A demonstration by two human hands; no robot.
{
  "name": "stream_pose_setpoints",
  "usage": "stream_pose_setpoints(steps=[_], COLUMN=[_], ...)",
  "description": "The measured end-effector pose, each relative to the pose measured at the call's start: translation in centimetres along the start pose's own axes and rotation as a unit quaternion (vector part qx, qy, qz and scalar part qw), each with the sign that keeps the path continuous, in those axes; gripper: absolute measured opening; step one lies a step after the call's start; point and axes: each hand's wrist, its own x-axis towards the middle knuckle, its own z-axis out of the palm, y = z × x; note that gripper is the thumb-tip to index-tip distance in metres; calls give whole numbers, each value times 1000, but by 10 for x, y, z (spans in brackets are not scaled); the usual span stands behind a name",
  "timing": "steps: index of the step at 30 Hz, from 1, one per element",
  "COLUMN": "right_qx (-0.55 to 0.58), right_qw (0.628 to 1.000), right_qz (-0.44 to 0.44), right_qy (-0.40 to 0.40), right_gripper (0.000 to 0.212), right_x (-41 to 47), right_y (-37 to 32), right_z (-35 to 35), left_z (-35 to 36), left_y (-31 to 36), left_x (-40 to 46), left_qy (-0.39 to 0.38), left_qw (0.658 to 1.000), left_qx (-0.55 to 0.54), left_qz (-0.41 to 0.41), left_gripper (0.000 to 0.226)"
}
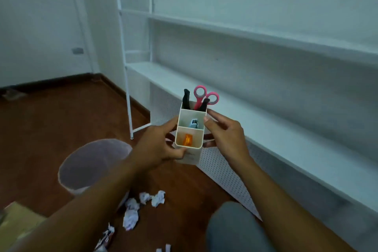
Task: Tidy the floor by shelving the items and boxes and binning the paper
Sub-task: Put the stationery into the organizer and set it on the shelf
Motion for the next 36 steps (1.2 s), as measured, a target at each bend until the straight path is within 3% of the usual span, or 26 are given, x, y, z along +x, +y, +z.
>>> stream_pose_setpoints(steps=[6,15,19,27,30,32,34,36], right_qx=[-25,-65,-99,-144,-179,-189,-192,-202], right_qw=[990,967,949,941,940,929,900,856], right_qz=[-33,33,53,80,57,-11,-109,-164], right_qy=[131,244,294,296,285,316,376,447], right_gripper=[40,35,37,40,41,31,15,15], right_x=[-50,-89,-84,-84,-99,-119,-139,-151], right_y=[-43,-31,-7,18,17,13,13,18], right_z=[-95,-230,-256,-255,-254,-255,-260,-270], left_z=[43,166,203,222,224,227,231,235], left_y=[97,172,186,184,186,185,183,183], left_x=[24,68,79,87,89,90,90,91], left_qy=[-32,-124,-145,-164,-170,-166,-166,-179], left_qw=[997,983,978,973,971,970,970,966], left_qx=[-33,-107,-133,-153,-161,-170,-171,-181], left_qz=[61,77,71,55,47,40,42,37], left_gripper=[81,74,75,71,74,75,79,83])
